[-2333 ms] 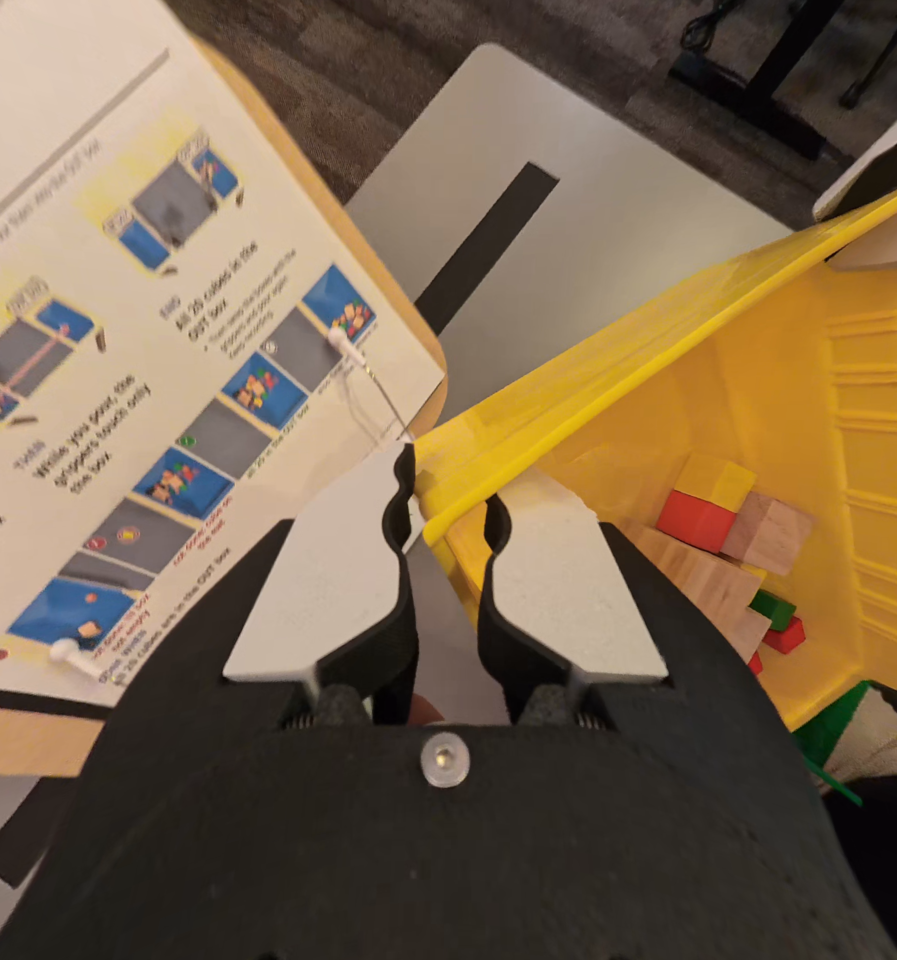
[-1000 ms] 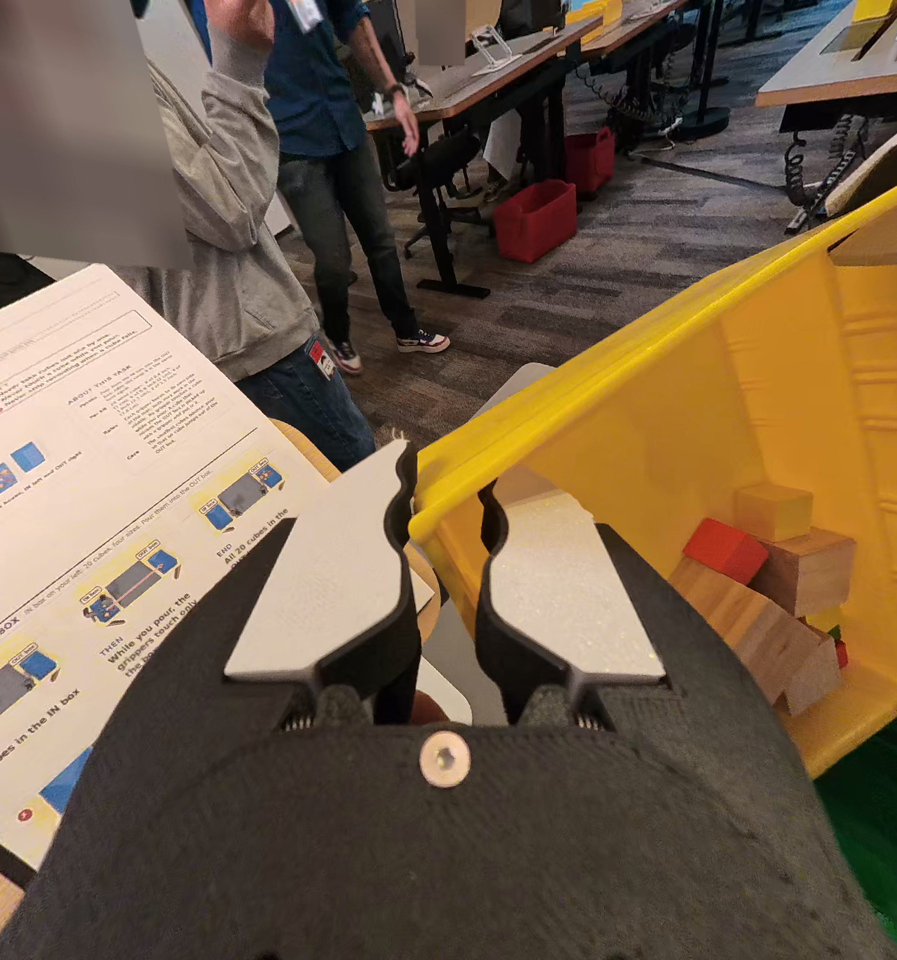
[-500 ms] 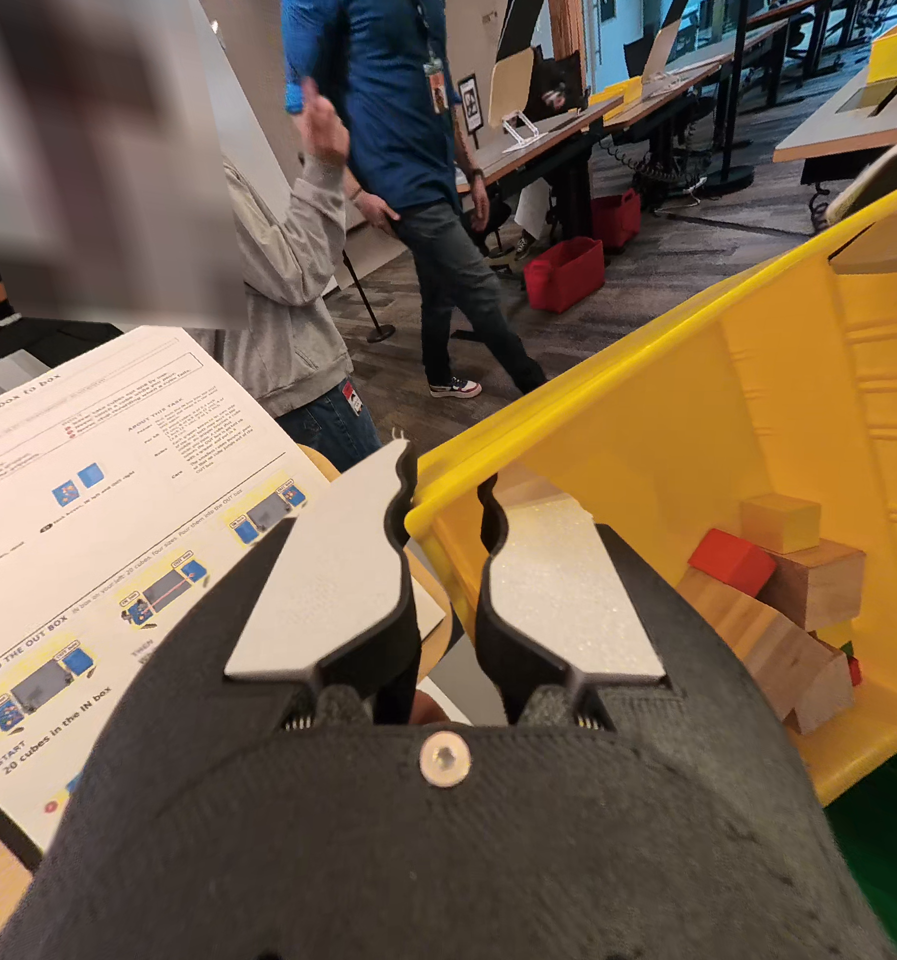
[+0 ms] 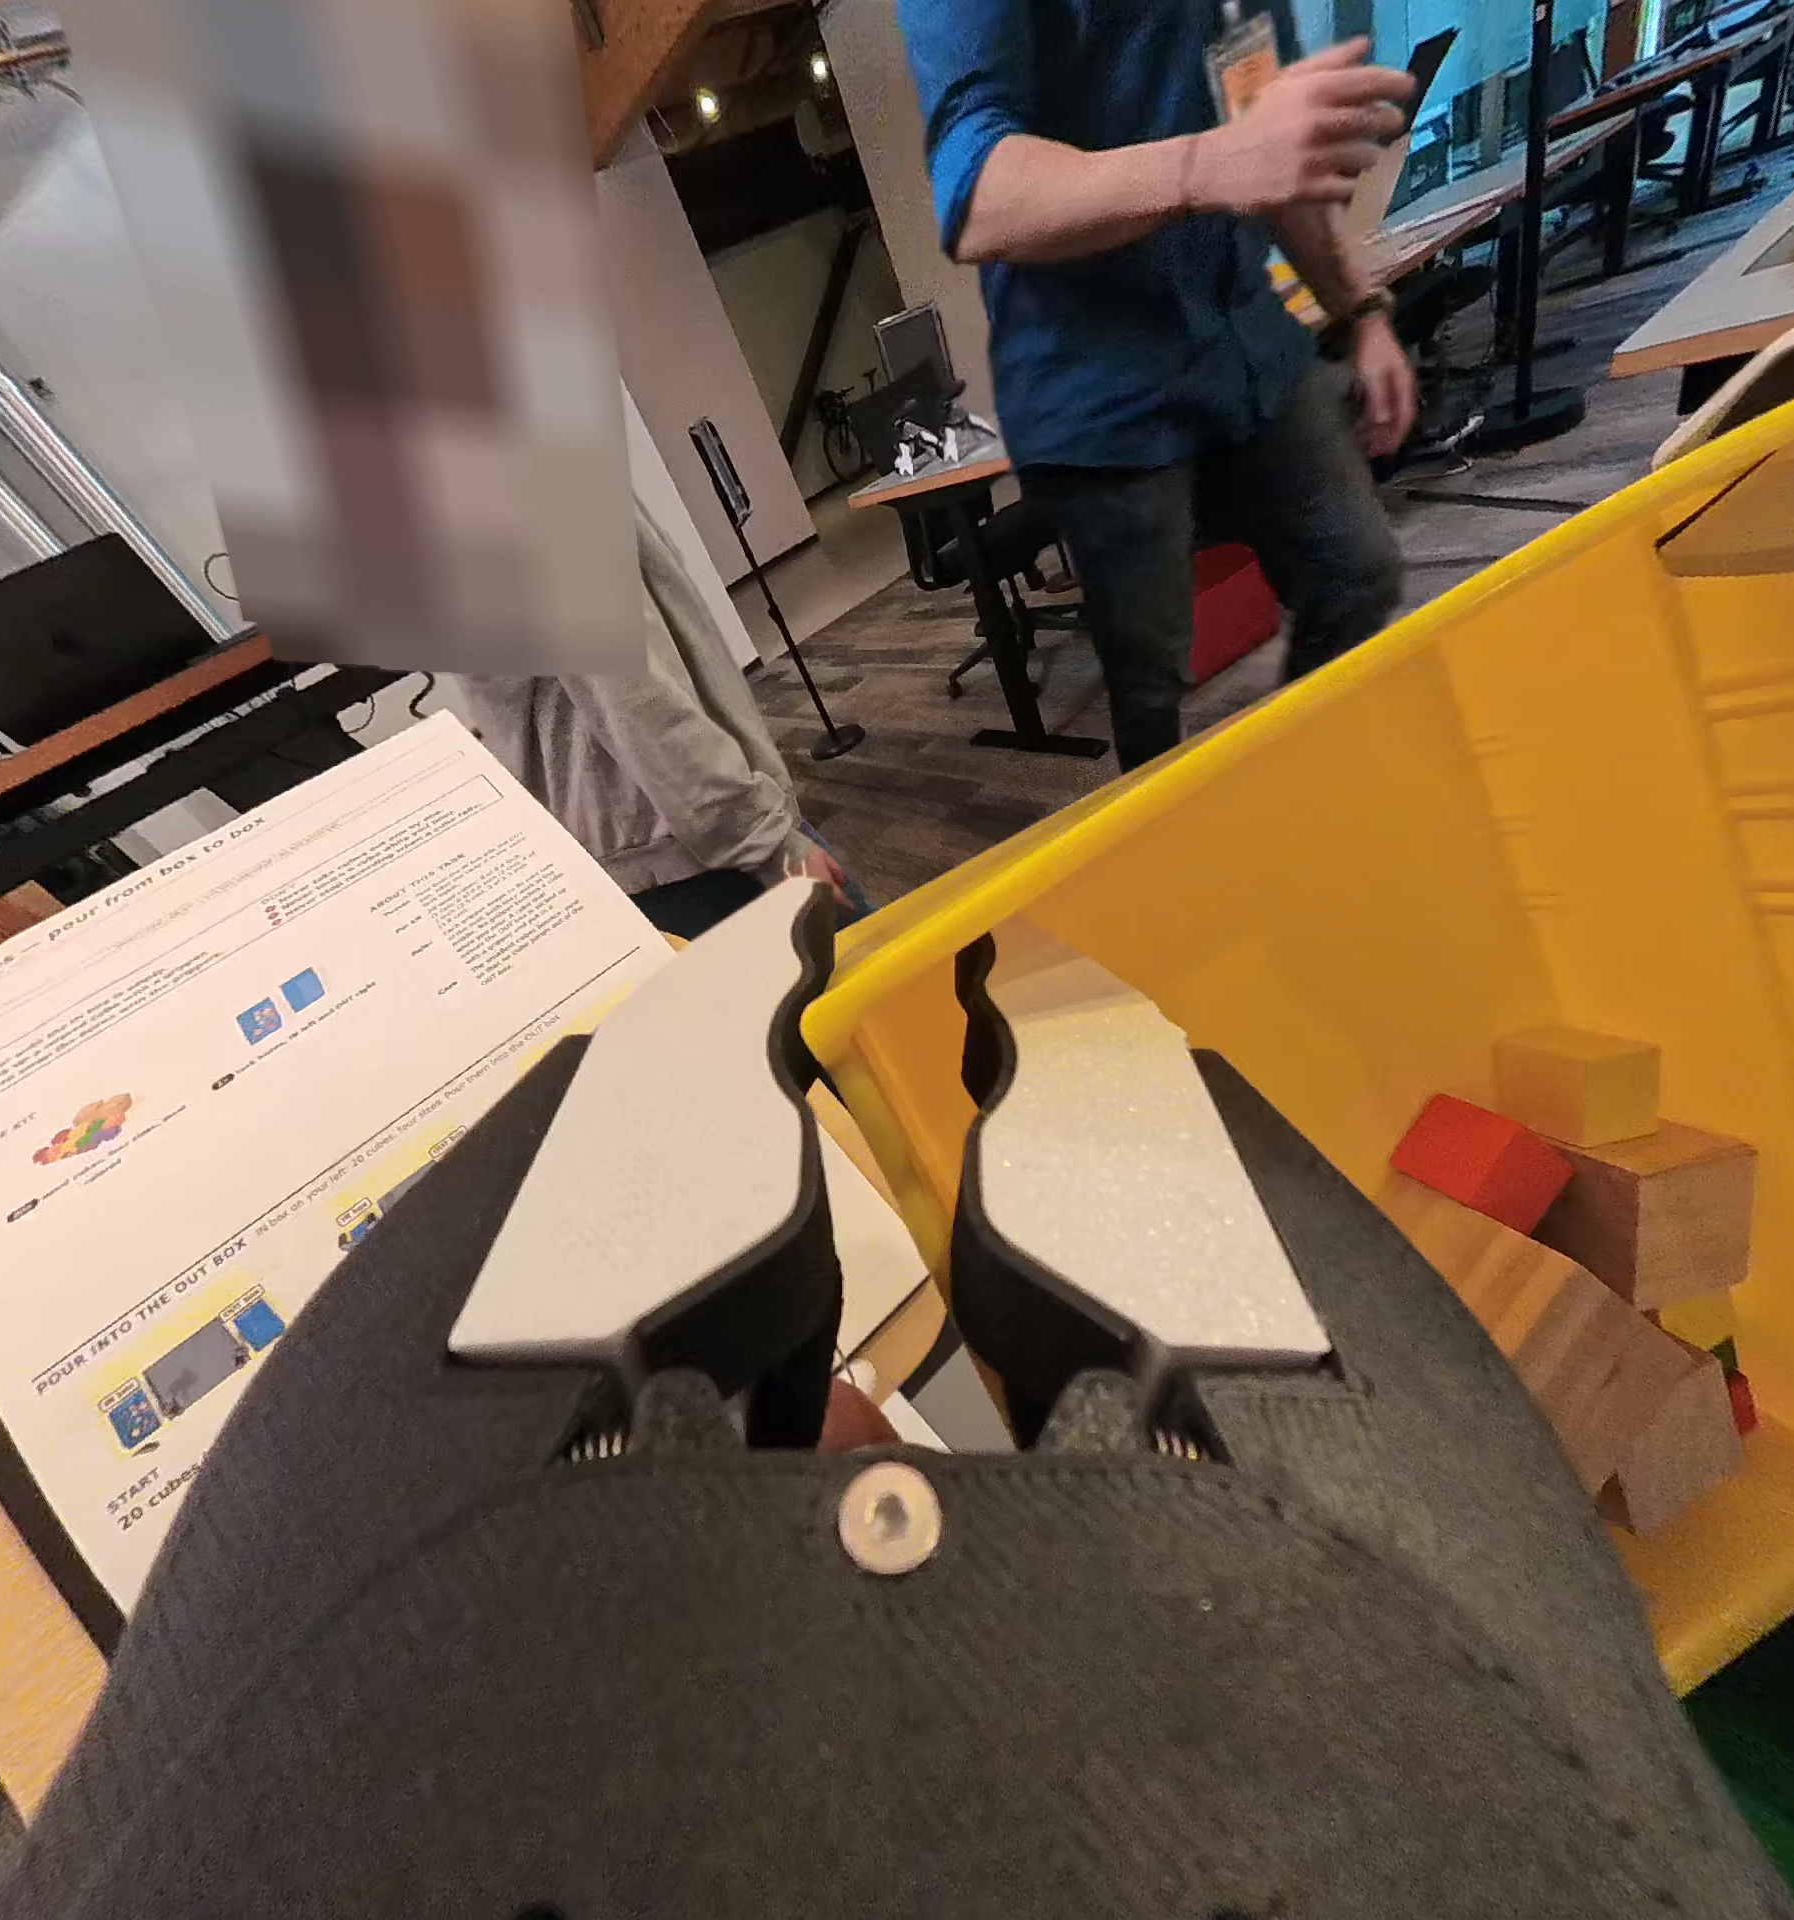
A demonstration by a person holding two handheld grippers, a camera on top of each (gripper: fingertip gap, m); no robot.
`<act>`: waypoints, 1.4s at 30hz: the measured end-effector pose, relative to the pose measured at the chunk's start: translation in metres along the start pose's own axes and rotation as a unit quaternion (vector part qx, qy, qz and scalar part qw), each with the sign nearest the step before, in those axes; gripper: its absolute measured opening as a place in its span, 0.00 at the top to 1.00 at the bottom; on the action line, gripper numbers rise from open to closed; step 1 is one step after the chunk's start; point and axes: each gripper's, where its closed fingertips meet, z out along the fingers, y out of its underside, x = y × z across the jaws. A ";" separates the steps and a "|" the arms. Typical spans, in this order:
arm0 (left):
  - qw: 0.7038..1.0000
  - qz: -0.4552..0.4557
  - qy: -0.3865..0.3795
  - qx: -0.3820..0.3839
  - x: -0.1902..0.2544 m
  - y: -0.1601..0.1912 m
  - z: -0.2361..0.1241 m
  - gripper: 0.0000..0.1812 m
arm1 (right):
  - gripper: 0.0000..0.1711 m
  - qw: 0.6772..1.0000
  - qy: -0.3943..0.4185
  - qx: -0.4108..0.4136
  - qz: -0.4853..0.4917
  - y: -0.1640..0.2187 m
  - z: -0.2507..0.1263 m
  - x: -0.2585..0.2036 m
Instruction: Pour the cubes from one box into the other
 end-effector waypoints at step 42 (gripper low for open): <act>0.990 0.046 -0.080 0.105 0.021 -0.018 -0.035 0.88 | 0.93 0.994 0.047 0.095 -0.039 0.010 -0.028 -0.007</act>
